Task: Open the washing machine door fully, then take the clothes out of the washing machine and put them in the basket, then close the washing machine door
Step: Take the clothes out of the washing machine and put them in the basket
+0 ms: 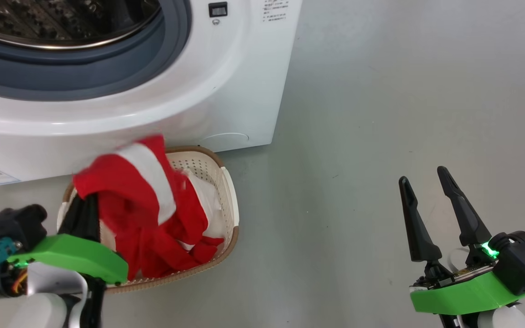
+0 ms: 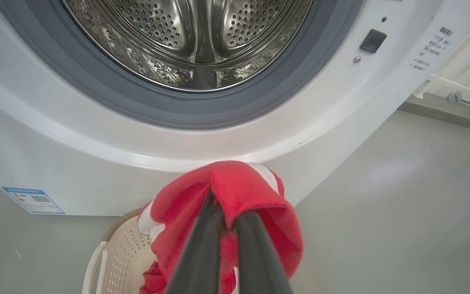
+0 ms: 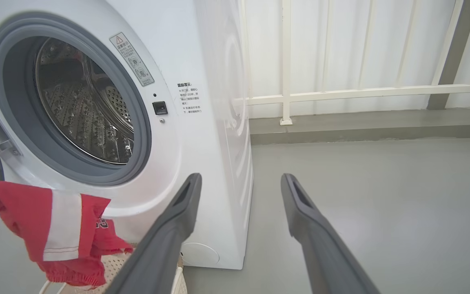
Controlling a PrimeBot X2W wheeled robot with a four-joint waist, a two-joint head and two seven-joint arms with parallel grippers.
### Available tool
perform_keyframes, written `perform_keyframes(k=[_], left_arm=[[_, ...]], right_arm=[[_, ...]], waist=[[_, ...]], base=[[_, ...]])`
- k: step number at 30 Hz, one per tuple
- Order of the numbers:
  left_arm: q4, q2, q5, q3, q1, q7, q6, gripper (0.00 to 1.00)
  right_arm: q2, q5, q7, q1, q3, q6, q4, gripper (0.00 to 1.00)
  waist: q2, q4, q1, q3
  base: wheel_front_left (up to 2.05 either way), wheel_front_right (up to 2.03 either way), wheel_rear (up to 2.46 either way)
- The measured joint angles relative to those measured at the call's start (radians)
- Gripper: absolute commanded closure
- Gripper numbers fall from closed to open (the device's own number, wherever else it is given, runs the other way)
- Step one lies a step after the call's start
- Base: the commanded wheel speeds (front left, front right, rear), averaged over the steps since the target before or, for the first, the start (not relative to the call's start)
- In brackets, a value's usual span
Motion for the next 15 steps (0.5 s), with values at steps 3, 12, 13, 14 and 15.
perform_keyframes(k=[3,12,13,14,15], left_arm=[[0.065,-0.021,-0.009,-0.009,-0.003,-0.010,-0.015,1.00],[0.261,-0.060,-0.016,-0.040,-0.074,-0.024,-0.057,1.00],[0.281,-0.063,-0.016,-0.041,-0.086,-0.024,-0.060,1.00],[0.299,-0.066,-0.016,-0.042,-0.095,-0.026,-0.061,1.00],[0.319,-0.072,-0.016,-0.044,-0.105,-0.026,-0.062,1.00]], right_arm=[[0.000,0.002,0.000,0.000,0.000,0.000,0.000,0.00],[0.000,0.002,0.000,-0.009,0.004,0.000,-0.002,0.00],[0.000,0.002,0.000,-0.009,0.004,0.000,-0.002,0.00],[0.000,0.003,0.000,-0.011,0.005,0.000,-0.002,0.00],[0.000,0.003,0.000,-0.012,0.006,0.000,-0.002,0.00]], waist=[[0.0000,-0.003,0.0000,0.004],[0.0000,-0.012,0.0000,0.038],[0.0000,-0.013,0.0000,0.044],[0.0000,-0.015,0.0000,0.050],[0.0000,-0.016,0.0000,0.056]], base=[[0.00,0.00,0.00],[0.00,0.00,0.00],[0.00,0.00,0.00],[0.00,0.00,0.00],[0.00,0.00,0.00]])
